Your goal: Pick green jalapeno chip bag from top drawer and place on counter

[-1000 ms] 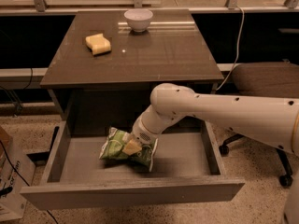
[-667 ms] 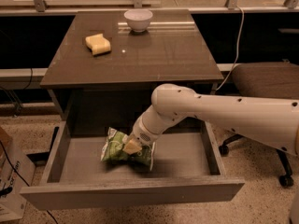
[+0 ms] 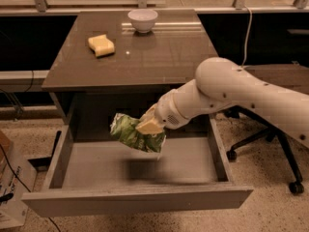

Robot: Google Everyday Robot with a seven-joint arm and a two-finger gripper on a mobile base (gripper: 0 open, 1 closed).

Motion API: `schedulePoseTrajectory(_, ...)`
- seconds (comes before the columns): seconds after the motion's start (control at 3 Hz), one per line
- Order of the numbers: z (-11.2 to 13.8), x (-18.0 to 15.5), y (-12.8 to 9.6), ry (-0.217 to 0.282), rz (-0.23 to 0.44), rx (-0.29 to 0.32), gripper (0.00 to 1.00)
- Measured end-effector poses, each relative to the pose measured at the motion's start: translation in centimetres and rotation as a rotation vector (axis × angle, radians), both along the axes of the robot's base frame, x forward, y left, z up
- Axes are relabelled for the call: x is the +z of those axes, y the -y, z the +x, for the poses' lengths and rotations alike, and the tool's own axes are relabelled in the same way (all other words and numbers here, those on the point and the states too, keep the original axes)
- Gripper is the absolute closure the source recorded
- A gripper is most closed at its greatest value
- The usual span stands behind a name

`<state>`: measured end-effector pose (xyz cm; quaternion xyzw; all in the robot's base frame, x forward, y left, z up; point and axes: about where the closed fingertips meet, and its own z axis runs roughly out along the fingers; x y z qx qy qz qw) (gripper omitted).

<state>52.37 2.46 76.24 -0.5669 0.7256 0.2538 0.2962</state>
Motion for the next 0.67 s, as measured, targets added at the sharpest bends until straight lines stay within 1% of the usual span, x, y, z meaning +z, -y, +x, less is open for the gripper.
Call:
schedulePoseTrajectory(0.33, 1.0, 5.5, 3.6, 0.077, 0.099, -0.014, 1.0)
schedulePoseTrajectory(0.67, 4.0, 11.3, 7.5, 0.174, 0.133, -0.045, 1.0)
